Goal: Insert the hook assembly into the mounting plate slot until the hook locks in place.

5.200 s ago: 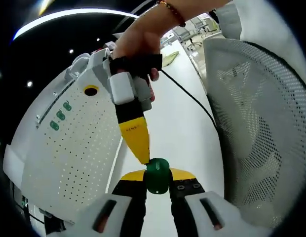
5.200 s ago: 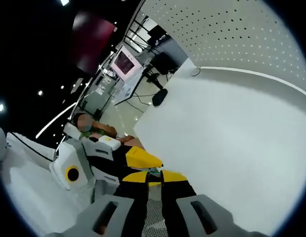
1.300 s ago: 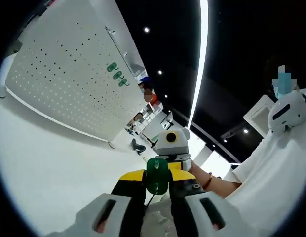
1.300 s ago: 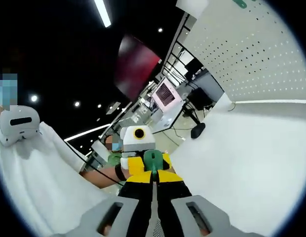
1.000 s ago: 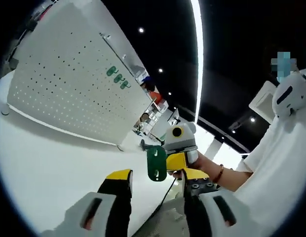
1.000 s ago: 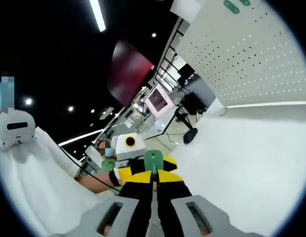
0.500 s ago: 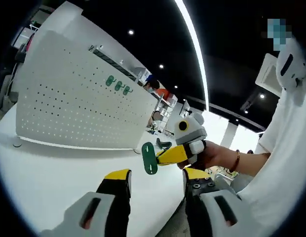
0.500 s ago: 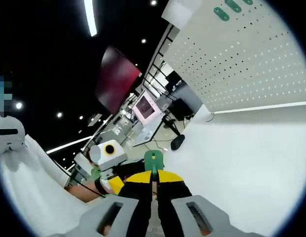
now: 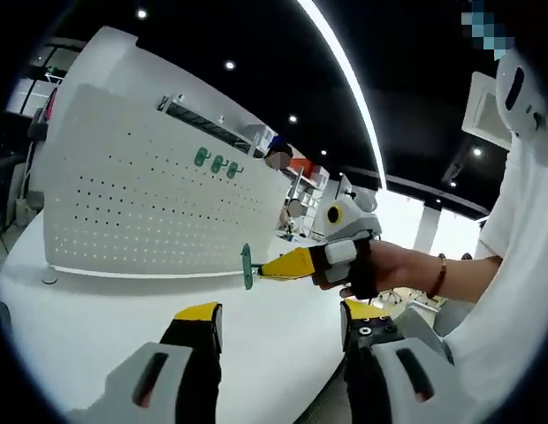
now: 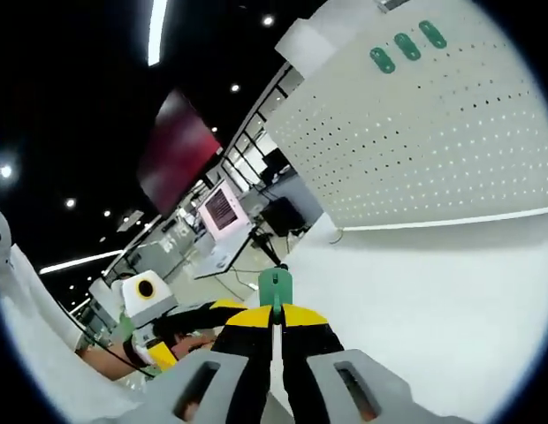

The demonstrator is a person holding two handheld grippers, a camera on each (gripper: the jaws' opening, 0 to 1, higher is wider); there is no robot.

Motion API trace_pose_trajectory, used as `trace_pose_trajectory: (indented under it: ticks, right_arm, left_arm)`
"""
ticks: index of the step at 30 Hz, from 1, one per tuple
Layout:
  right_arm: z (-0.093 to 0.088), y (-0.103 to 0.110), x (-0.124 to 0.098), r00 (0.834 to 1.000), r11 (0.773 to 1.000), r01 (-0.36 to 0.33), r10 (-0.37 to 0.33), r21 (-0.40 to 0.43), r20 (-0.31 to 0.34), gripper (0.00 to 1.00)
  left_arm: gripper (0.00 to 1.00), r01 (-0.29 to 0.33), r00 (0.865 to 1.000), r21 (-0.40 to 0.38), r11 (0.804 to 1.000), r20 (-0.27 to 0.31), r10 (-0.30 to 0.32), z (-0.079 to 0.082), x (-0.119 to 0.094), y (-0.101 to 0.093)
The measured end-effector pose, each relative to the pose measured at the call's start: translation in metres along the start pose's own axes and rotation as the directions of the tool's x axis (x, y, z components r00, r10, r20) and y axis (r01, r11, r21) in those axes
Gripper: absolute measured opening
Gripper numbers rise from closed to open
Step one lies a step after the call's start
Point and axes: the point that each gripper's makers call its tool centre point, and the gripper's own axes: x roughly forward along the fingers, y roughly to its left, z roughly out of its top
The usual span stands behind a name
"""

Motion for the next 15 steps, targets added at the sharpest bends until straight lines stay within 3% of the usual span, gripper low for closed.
trace_pose_trajectory:
  ticks: [8,10,11,12,13,15]
  right_arm:
    - [0.016,-0.006,0.001,0.996,0.994,0.088,-0.086,-0.069,0.029,0.01]
    - [0.022,-0.01,0.001,0.991,0.987,0.131,-0.128,-0.089,0.042,0.01]
    - [0.026,-0.016,-0.001,0.982,0.978,0.185,-0.181,-0.097,0.052,0.01]
    - [0.028,-0.018,-0.001,0.978,0.967,0.208,-0.203,-0.145,0.048,0.01]
    - [0.032,-0.017,0.0,0.975,0.958,0.221,-0.214,-0.184,0.059,0.01]
    - [0.037,-0.013,0.001,0.973,0.956,0.228,-0.216,-0.184,0.083,0.01]
  left_arm:
    - [0.59,-0.025,1.0,0.085,0.996,-0.013,0.026,0.003,-0.009,0.001]
    - [0.61,-0.035,0.999,0.095,0.995,-0.012,0.037,0.005,-0.011,0.001]
    - [0.62,-0.045,0.999,0.112,0.993,-0.018,0.047,0.005,-0.012,0.003]
    - [0.64,-0.057,0.998,0.136,0.989,-0.02,0.06,0.005,-0.013,0.004]
    - [0.67,-0.062,0.998,0.149,0.987,-0.021,0.065,0.006,-0.014,0.005]
    - [0.71,-0.063,0.997,0.154,0.986,-0.029,0.068,0.005,-0.016,0.005]
